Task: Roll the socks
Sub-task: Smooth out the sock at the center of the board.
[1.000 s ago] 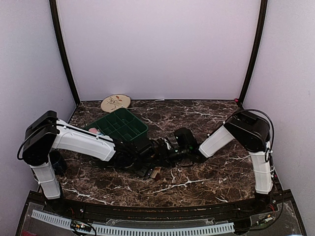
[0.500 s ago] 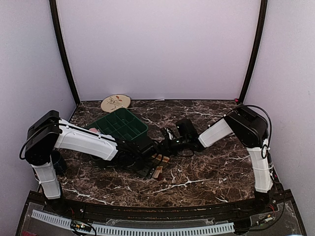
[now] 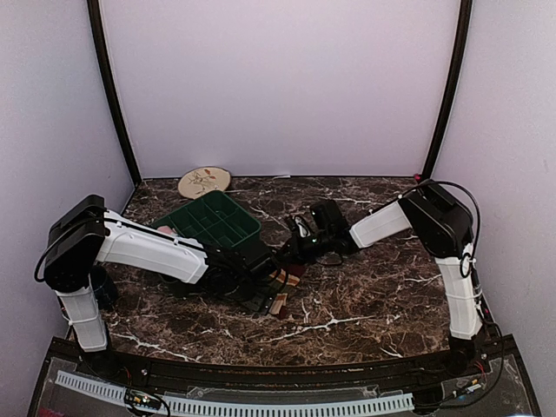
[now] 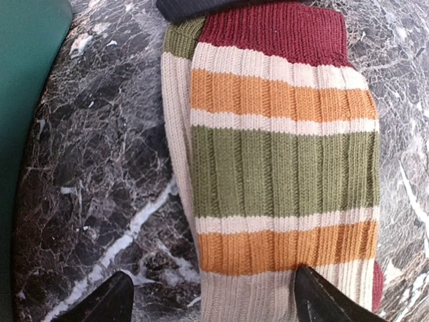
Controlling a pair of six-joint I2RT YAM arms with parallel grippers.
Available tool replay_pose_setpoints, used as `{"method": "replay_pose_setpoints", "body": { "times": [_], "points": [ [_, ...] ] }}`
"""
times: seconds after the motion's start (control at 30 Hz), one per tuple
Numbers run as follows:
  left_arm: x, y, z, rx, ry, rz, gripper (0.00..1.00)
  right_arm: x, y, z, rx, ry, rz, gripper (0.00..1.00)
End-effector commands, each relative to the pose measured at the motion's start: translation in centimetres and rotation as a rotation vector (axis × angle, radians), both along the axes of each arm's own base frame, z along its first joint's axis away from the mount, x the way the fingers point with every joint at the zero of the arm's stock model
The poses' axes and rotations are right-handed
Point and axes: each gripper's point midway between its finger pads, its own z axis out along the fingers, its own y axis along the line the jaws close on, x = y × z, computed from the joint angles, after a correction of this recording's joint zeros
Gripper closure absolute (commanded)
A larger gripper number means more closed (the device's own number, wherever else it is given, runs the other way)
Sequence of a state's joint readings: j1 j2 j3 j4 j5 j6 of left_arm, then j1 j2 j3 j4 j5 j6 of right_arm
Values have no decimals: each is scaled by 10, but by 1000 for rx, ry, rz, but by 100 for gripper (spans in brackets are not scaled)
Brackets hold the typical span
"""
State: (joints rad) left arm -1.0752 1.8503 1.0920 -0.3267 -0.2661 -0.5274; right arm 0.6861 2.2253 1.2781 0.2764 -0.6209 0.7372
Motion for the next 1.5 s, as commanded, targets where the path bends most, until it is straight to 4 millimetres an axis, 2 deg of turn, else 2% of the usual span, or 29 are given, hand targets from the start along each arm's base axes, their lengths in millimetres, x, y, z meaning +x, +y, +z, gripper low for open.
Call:
{"method": "replay_pose_setpoints", "body": {
  "times": [0.0, 0.13, 0.17, 0.3, 0.4, 0.53, 0.67, 0.7, 0.77, 0.8, 0.83, 0.93, 1.0, 1.07, 1.13, 1.23, 1.3, 1.37, 1.47],
  "points": [
    [-21, 27, -27, 122, 94, -11, 14, 17, -22, -31, -130, 16, -66, 98],
    [-17, 27, -20, 111, 71, 1, 13, 24, -17, -8, -112, -5, -68, 98],
    [-16, 26, -17, 104, 63, 5, 13, 30, -20, -3, -137, -86, -59, 93],
    [-10, 25, -3, 78, 23, 22, 7, 33, -32, 21, -170, -178, -85, 79],
    [-5, 21, 10, 48, -12, 30, 2, 31, -39, 37, -196, -226, -93, 72],
    [3, 16, 28, 17, -59, 30, 1, 24, -47, 57, -255, -301, -86, 68],
    [11, 7, 55, -36, -115, 20, 1, 15, -56, 70, -324, -366, -92, 58],
    [13, 6, 64, -51, -135, 18, 1, 12, -60, 73, -348, -383, -99, 53],
    [18, 3, 86, -83, -187, 8, 1, 9, -69, 85, -397, -437, -125, 32],
    [21, 1, 100, -102, -221, -2, 1, 7, -72, 94, -419, -468, -140, 6],
    [24, -1, 114, -120, -255, -15, 1, 6, -76, 104, -445, -502, -154, 1],
    [31, -2, 166, -170, -390, -43, 1, 3, -92, 137, -552, -637, -225, 0],
    [32, 2, 206, -193, -500, -50, 1, 0, -93, 163, -528, -728, -282, 0],
    [22, 1, 240, -266, -609, -123, 1, 4, -113, 170, -489, -747, -436, 0],
    [11, 0, 261, -397, -711, -199, 1, 7, -120, 177, -444, -740, -492, 0],
    [10, 24, 270, -524, -816, -129, 1, 6, -107, 179, -408, -735, -426, 0],
    [13, 28, 267, -549, -768, -158, 9, 2, -100, 175, -393, -720, -385, 4],
    [17, 32, 265, -490, -726, -163, 13, -8, -90, 166, -393, -706, -318, 12],
    [19, 41, 250, -385, -705, -163, 13, -34, -76, 142, -539, -726, -192, 18]
  ]
}}
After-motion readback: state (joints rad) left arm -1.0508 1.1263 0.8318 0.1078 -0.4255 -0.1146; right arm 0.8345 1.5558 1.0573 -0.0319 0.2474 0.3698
